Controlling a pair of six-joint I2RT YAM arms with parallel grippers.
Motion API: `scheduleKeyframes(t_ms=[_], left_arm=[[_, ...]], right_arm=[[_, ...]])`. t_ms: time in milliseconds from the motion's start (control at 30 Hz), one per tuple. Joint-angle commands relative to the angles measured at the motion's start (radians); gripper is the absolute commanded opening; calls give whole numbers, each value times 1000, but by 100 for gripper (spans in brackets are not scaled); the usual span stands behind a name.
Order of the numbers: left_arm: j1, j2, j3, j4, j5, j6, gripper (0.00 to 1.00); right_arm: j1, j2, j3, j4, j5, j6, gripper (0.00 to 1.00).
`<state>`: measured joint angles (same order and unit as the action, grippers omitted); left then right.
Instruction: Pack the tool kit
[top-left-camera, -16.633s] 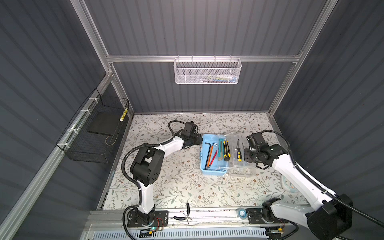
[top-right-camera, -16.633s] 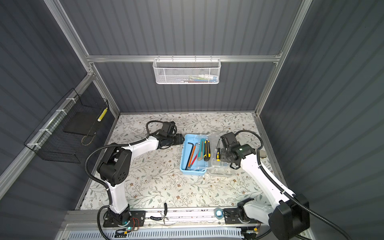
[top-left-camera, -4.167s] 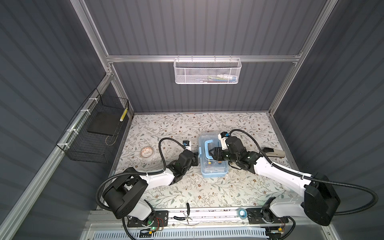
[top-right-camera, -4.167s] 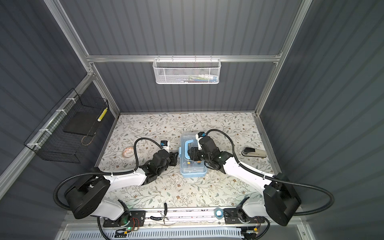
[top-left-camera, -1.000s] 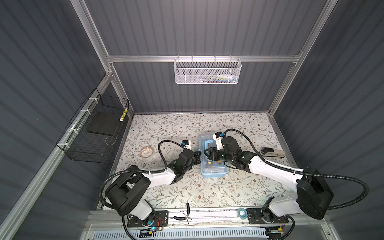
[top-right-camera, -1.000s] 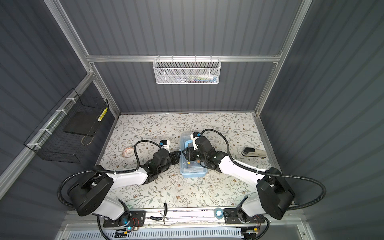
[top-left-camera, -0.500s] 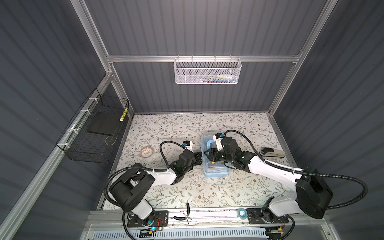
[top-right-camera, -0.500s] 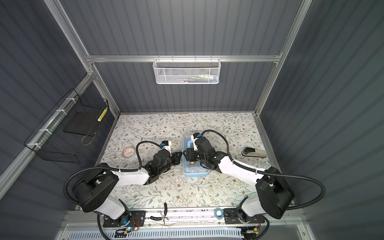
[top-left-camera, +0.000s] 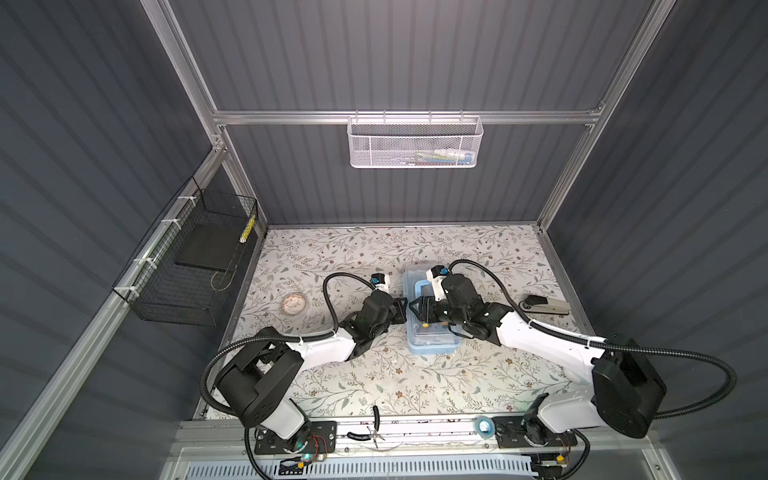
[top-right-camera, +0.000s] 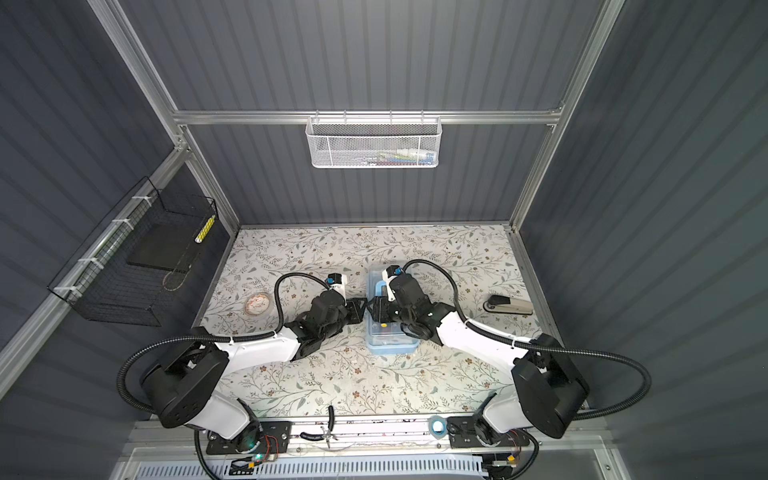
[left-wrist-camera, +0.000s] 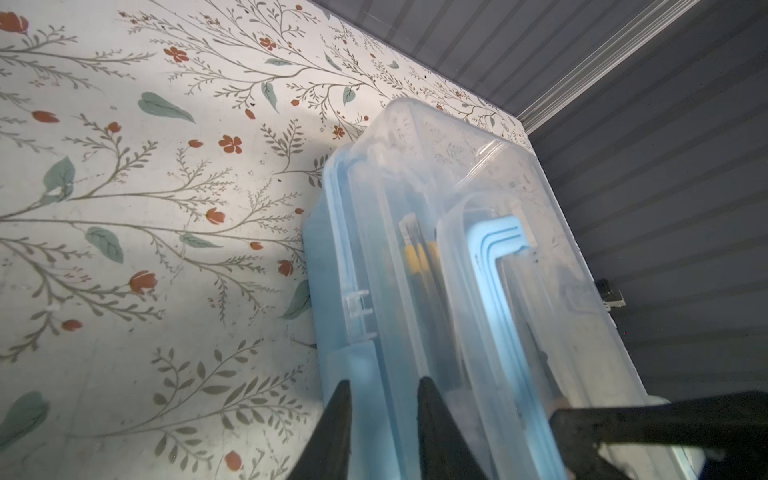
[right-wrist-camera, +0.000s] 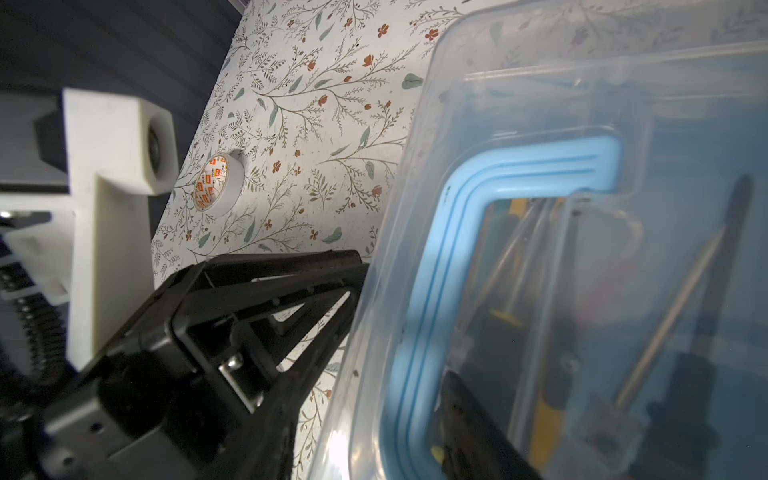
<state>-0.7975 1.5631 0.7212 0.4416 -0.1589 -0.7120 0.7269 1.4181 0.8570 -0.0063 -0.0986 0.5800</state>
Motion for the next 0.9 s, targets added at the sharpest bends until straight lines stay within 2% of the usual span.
scheduleKeyframes(t_ms=[0,367,867], left_arm=[[-9,41,51,-67,48,49,28],[-9,99,107,-143,86,62,28],[18,39,71,-181,7,92,26]], right_arm=[[-3,18,-9,-95,20,-6,56],[-7,52,4,-95,-9,-1,56],[-7,65,1,-92,-18,8,56]])
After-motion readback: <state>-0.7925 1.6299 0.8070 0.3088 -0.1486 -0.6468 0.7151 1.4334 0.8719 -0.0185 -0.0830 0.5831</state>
